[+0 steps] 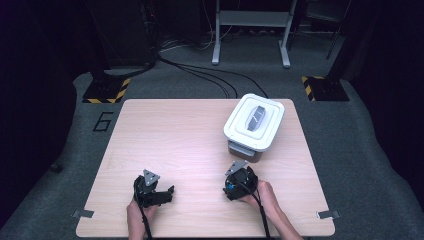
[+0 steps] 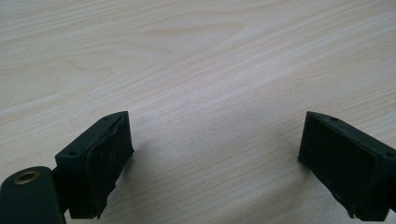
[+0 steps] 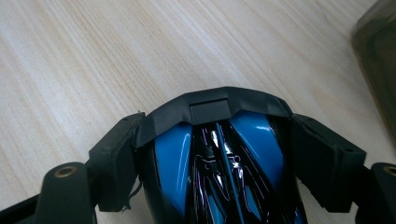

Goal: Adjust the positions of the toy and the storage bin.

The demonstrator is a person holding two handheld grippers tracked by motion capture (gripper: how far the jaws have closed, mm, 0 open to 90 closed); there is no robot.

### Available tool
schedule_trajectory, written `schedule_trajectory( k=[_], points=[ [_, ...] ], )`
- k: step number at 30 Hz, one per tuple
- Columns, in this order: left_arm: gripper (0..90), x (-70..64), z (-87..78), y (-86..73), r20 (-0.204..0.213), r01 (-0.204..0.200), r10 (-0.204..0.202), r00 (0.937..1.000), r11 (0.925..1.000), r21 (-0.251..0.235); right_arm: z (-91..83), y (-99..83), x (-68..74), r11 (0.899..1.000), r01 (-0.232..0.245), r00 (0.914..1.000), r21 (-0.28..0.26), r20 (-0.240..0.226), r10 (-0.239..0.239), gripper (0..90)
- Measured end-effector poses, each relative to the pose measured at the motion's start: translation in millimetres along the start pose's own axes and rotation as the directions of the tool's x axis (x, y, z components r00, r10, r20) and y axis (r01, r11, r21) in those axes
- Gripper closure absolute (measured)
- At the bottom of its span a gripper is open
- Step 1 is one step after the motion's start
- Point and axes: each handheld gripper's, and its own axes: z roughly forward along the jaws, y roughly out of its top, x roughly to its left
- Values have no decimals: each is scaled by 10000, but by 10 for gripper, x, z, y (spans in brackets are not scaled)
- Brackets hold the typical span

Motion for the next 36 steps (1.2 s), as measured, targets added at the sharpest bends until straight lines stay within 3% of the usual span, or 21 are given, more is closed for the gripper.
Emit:
schedule_trajectory(
  k=[6,13,18,27,32,36],
  points=[
    [94,-1,0,0,-3,2,-2,10000,10000,-5,3,-20,-40,9990,424,9977,-167,-519,-432,194],
    [94,-2,1,0,-1,24,-24,10000,10000,-19,11,2,-40,9935,1134,9926,-137,-418,-1139,205],
    [94,-1,1,0,-3,8,-8,10000,10000,-10,53,22,-25,9915,1301,9908,-26,-365,-1301,228],
    [94,-1,3,-1,-22,21,-21,10000,10000,-36,25,-10,-52,9956,915,9949,-194,-418,-922,239],
    [95,2,4,0,-4,-3,3,10000,10000,-26,-85,-56,-82,9956,462,9979,-818,-423,-498,240],
    [94,2,4,0,-3,-1,1,10000,10000,-28,-169,-108,-88,9931,358,9986,-1114,-338,-398,241]
  ],
)
